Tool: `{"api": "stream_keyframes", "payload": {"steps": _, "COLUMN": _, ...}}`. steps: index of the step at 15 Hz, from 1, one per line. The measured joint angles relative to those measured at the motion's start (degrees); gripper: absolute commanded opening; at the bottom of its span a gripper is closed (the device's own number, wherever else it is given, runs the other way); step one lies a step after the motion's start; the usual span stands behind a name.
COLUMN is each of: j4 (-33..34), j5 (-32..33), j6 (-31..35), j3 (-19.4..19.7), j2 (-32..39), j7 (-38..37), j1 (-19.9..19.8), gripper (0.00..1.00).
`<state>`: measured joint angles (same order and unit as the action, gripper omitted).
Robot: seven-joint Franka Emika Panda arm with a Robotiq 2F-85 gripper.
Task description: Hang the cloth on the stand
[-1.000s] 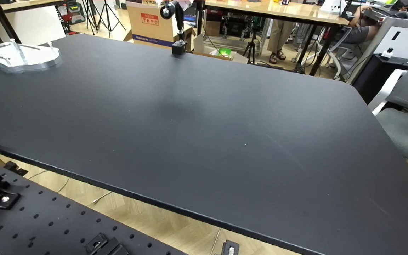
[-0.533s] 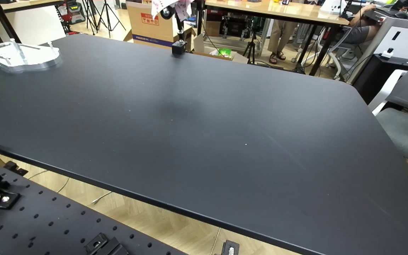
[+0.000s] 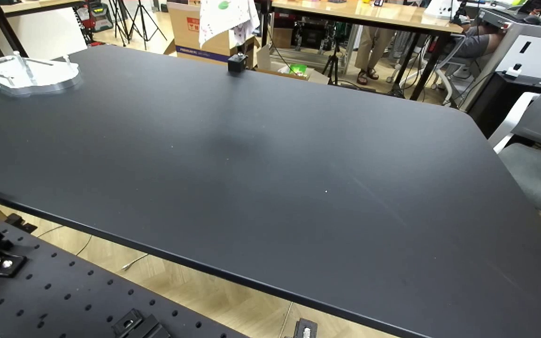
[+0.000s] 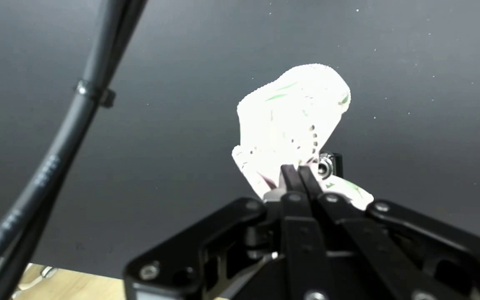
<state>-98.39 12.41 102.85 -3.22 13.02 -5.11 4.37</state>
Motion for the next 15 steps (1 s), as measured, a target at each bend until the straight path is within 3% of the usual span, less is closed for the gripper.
{"api": "stream_keyframes", "payload": {"steps": 15, "j4": 5.42, "j5": 0.01, "j6": -1.5, "j3": -0.45, "j2": 3.92, "j7": -0.03, "j1": 2.7, "gripper": 0.01}}
